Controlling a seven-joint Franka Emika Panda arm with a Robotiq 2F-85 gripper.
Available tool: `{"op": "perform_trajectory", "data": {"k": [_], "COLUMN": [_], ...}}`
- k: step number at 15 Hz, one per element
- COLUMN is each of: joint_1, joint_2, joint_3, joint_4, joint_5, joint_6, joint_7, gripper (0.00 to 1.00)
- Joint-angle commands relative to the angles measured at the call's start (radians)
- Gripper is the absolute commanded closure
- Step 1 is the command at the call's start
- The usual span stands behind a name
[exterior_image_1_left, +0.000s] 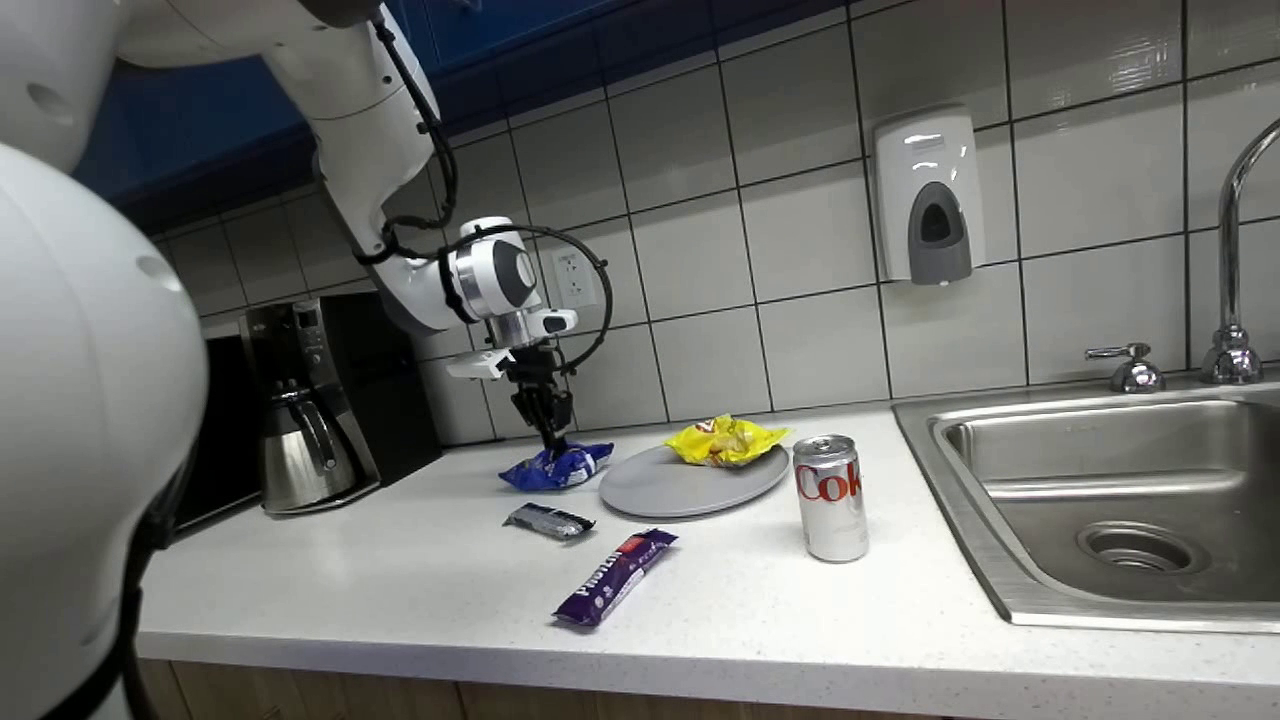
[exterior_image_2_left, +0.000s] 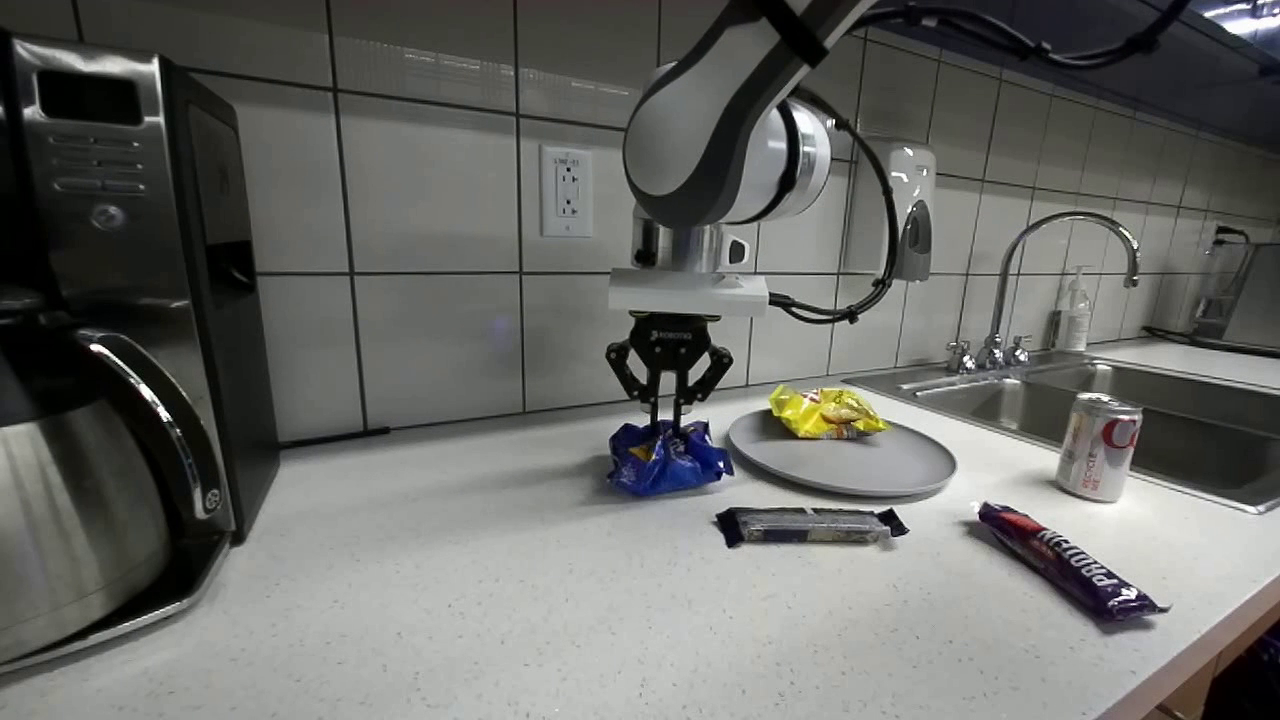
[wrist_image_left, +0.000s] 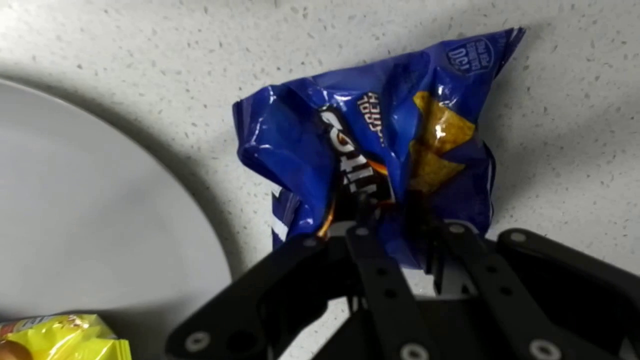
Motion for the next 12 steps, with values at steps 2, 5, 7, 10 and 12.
{"op": "perform_trajectory", "data": {"k": [2,5,7,10,12], "joint_1": [0.001,0.003,0.0,-0.006,-0.014], "joint_2": [-0.033,-0.085,-0.116,-0.159,-0.183], "joint_3": [-0.002,-0.001,0.002,0.007,0.013], "joint_4": [0.009,-0.008,-0.016,-0.029,-0.04], "joint_5": [0.03,0.025,0.026,0.026,0.035], "joint_6": [-0.036,-0.054,-0.069,-0.093,-0.117], "joint_7": [-0.028,-0.029,-0.03,-0.034,-0.05], "gripper": [0.36,0.15,0.01,0.0,0.0]}}
